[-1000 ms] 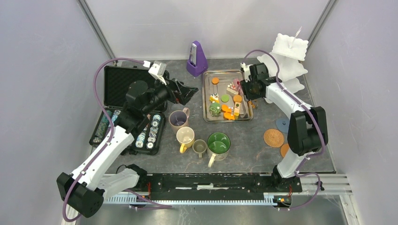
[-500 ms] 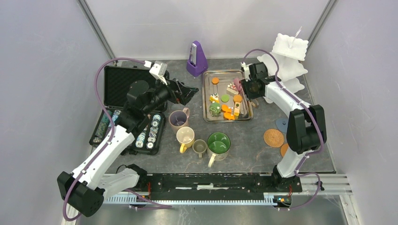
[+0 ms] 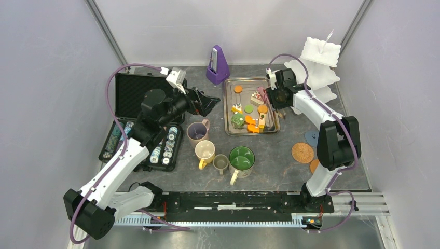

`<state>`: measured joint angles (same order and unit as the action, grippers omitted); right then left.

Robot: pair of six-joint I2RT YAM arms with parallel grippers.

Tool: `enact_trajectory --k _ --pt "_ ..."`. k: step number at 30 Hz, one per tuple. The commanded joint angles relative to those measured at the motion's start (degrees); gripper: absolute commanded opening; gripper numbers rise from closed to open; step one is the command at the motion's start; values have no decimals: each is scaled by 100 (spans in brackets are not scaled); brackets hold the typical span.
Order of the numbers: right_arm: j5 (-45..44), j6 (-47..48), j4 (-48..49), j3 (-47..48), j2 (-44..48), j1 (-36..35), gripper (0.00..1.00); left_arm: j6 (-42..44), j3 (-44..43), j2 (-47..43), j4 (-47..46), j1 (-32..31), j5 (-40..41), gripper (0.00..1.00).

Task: Serve the afternoon tea

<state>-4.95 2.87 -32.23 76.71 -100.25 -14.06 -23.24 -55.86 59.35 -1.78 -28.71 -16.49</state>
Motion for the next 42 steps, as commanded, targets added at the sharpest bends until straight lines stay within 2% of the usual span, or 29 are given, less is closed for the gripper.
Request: enact_trajectory --k 1,24,35,42 --pt "20 47 58 269 36 35 50 313 -137 13 -75 -21 76 100" --pt "330 29 146 565 -478 72 49 317 -145 -22 -68 -29 65 100" --pt "158 47 866 -380 609 70 22 292 -138 -7 -79 -56 46 100" --pt "28 -136 1129 -995 1282 90 14 268 -130 -13 -94 -78 32 100"
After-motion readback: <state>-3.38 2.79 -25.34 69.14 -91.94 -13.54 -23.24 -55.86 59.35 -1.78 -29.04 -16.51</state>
